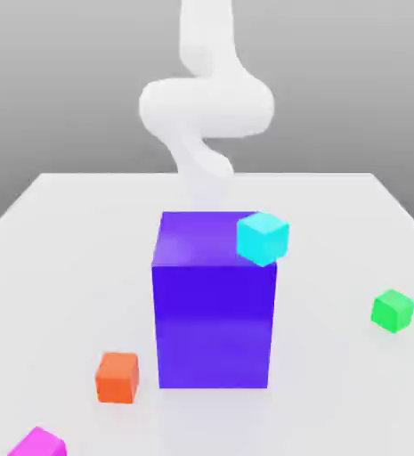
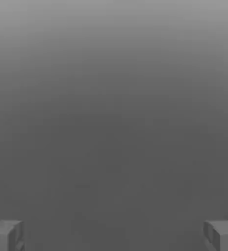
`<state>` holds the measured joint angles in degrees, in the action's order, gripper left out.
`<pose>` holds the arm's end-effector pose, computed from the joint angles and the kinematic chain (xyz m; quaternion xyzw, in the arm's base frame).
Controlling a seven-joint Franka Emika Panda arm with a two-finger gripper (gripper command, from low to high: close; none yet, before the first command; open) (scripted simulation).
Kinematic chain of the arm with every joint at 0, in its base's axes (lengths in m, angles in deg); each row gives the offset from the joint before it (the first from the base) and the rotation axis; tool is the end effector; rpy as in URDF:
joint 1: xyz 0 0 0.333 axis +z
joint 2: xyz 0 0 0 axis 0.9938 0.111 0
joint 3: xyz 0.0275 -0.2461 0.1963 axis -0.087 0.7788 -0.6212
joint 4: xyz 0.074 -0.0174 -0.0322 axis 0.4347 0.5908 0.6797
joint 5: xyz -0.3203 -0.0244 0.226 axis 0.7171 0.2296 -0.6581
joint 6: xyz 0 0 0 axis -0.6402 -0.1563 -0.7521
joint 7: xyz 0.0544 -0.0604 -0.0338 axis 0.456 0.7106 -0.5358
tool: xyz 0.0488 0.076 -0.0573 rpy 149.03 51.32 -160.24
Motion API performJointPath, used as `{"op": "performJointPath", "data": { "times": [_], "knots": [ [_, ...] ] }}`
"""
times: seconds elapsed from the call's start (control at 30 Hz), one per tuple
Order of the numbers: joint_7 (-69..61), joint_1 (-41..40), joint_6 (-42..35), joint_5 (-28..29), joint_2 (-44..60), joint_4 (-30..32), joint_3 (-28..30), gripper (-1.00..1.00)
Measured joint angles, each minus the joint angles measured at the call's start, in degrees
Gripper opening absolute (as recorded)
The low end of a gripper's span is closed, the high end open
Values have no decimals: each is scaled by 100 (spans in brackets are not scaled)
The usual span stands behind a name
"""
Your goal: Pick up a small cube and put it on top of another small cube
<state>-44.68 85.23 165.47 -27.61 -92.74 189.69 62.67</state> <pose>0.3759 -0.0123 0.6869 -0.8713 0.3294 -0.3381 0.1341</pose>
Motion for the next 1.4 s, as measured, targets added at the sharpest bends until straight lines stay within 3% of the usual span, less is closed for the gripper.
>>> {"op": "performJointPath", "data": {
  "times": [0.33, 0.67, 1.07, 1.27, 1.3, 1.4],
  "knots": [
    [-2360, 496, 470, -164, 1869, -158, 1031, 0],
    [-5077, 597, 913, -891, 3779, -320, 1778, 0],
    [-8161, -248, 1436, -1513, 6055, -516, 1584, 0],
    [-8991, -727, 2060, -1741, 7213, -713, 1215, 0],
    [-9049, -794, 2186, -1810, 7383, -755, 1135, -100],
    [-9049, -794, 2181, -1810, 7383, -755, 1135, -100]
  ]
}}
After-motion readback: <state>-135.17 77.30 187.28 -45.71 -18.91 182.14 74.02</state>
